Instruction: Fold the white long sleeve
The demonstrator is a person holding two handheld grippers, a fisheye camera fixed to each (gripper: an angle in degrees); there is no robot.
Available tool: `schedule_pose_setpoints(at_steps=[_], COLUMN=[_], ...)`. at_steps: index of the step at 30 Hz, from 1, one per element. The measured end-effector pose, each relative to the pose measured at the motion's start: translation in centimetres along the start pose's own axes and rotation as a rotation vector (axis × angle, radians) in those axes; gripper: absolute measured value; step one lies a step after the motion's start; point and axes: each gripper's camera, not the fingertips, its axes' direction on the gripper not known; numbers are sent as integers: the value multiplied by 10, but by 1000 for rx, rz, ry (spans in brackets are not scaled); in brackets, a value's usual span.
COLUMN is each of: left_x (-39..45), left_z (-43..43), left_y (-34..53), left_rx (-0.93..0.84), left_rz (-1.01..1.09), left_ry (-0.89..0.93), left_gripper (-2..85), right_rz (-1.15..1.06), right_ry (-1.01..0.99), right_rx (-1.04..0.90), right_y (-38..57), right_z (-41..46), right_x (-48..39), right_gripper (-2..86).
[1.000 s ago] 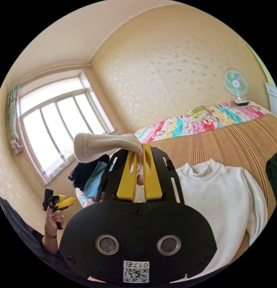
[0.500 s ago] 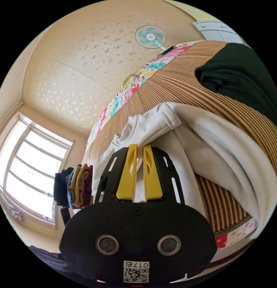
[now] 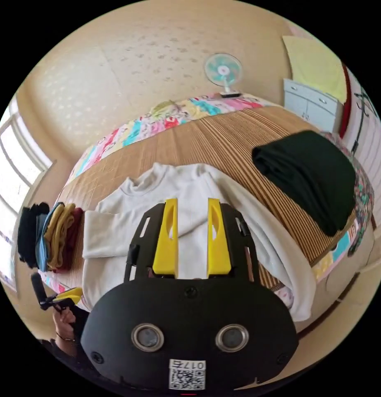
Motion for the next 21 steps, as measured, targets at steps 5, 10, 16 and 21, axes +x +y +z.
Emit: schedule_pose_setpoints(at_steps=[5, 10, 16, 21], left_x=[-8, -28, -70, -100], left_z=[0, 3, -11, -20], left_y=[7, 14, 10, 4], left_rx=[50, 44, 14, -13], left_rz=[22, 16, -76, -131], left_ry=[37, 59, 222, 393], left_gripper=[97, 60, -2, -7], right_rz=[-591, -867, -802, -538], right_ry=[-286, -176, 260, -26], right_rx=[-112, -413, -407, -447], right_y=[1, 40, 61, 25], right_z=[2, 83, 167, 161], right_x=[-231, -390, -411, -375], right_gripper=[119, 124, 76, 42])
